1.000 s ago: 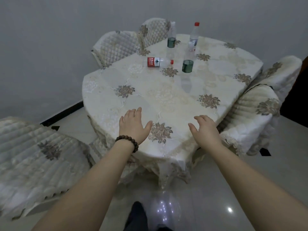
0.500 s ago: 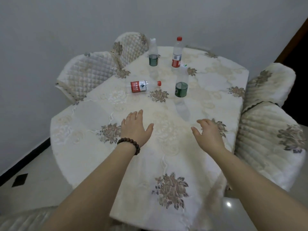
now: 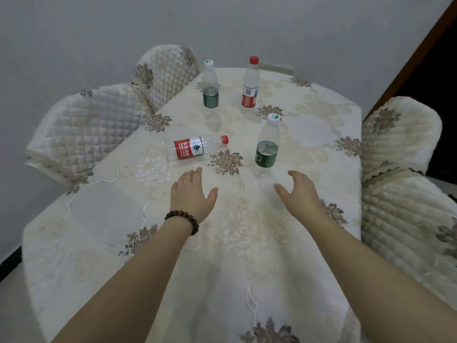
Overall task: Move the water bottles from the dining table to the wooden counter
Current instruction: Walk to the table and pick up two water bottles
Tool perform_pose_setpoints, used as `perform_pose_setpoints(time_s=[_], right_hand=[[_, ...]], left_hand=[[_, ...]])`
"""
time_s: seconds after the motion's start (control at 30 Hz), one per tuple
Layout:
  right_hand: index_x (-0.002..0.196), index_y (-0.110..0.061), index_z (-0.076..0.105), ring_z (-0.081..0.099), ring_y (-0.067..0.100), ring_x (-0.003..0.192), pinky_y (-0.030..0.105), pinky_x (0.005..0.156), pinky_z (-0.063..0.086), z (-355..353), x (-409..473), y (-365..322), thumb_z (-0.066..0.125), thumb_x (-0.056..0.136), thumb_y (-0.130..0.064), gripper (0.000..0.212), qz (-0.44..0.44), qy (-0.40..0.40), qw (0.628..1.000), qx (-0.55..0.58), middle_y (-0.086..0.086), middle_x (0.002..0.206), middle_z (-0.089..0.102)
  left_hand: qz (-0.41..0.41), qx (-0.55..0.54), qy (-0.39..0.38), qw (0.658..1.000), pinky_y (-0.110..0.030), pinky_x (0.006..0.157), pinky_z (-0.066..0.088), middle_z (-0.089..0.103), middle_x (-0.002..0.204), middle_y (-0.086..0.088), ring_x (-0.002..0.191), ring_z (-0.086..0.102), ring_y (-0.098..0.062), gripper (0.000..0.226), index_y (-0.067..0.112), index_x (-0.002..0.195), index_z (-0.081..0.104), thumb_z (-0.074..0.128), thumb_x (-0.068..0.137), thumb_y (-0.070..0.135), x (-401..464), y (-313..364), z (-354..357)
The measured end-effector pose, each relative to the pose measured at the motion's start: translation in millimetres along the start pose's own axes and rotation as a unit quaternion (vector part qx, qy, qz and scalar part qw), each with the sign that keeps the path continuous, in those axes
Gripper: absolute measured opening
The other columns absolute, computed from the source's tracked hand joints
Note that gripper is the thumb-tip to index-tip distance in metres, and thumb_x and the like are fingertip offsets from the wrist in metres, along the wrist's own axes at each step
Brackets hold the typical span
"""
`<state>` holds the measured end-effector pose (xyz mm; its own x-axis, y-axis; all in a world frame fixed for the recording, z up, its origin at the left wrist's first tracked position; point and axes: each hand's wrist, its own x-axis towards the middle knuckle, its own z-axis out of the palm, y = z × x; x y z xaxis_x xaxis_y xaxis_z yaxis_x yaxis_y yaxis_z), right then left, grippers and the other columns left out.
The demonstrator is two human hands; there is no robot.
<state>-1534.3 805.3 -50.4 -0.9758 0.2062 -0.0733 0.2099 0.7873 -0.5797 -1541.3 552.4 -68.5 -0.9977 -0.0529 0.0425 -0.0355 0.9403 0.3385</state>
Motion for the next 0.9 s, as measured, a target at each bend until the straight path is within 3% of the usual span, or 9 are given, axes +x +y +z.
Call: perform_pose_setpoints(time_s=[0.23,0.37,0.57,0.77,0.83,0.9], right_hand=[[0.150,-0.017,0.019,0.027,0.021,0.142,0.037,0.111,0.030,22,71,-27,0.076,0.075,-0.044,0.098,0.028,0.062,0.985,0.161,0.003,0.155,0.025],[0.151,-0.021,0.015,0.029,0.020,0.141,0.037,0.109,0.033,40,101,-27,0.081,0.070,-0.041,0.107,0.035,0.059,0.975,0.210,0.002,0.155,0.026],[0.140,-0.021,0.036,0.055,0.019,0.117,0.036,0.096,0.047,58,119,-22,0.080,0.072,-0.033,0.082,0.033,0.072,0.969,0.234,0.000,0.130,0.056],[0.132,-0.029,0.041,0.060,0.016,0.106,0.045,0.090,0.052,65,129,-14,0.080,0.071,-0.033,0.073,0.034,0.085,0.964,0.249,-0.005,0.119,0.060],[0.132,-0.029,0.041,0.060,0.017,0.106,0.044,0.090,0.053,66,131,-12,0.080,0.071,-0.033,0.072,0.032,0.085,0.965,0.245,-0.005,0.119,0.059],[0.131,-0.030,0.041,0.060,0.017,0.106,0.045,0.090,0.053,66,132,-11,0.081,0.071,-0.034,0.072,0.031,0.084,0.966,0.244,-0.005,0.120,0.059]], left_hand=[[0.018,0.015,0.031,0.999,-0.040,0.111,0.028,0.043,0.142,-0.007,0.133,0.035,-0.024,0.069,0.012,0.143,0.034,0.052,0.088,0.049,59,-4,18],[0.019,0.047,0.028,0.998,-0.042,0.113,0.025,0.037,0.146,-0.009,0.137,0.030,-0.025,0.082,0.011,0.145,0.029,0.055,0.083,0.058,95,-16,28],[0.017,0.104,-0.013,0.994,-0.047,0.113,0.024,0.031,0.149,-0.011,0.140,0.025,-0.027,0.102,0.013,0.148,0.019,0.059,0.073,0.070,160,-29,43],[0.006,0.153,-0.087,0.984,-0.048,0.117,0.013,0.015,0.157,-0.011,0.146,0.010,-0.028,0.110,0.015,0.151,0.004,0.069,0.074,0.059,212,-27,56],[0.001,0.185,-0.104,0.977,-0.048,0.115,0.013,0.020,0.156,-0.009,0.145,0.015,-0.027,0.108,0.016,0.151,0.005,0.069,0.075,0.056,222,-30,60],[0.006,0.207,-0.082,0.975,-0.047,0.111,0.022,0.037,0.145,-0.008,0.136,0.032,-0.026,0.090,0.015,0.147,0.018,0.068,0.079,0.045,228,-33,64]])
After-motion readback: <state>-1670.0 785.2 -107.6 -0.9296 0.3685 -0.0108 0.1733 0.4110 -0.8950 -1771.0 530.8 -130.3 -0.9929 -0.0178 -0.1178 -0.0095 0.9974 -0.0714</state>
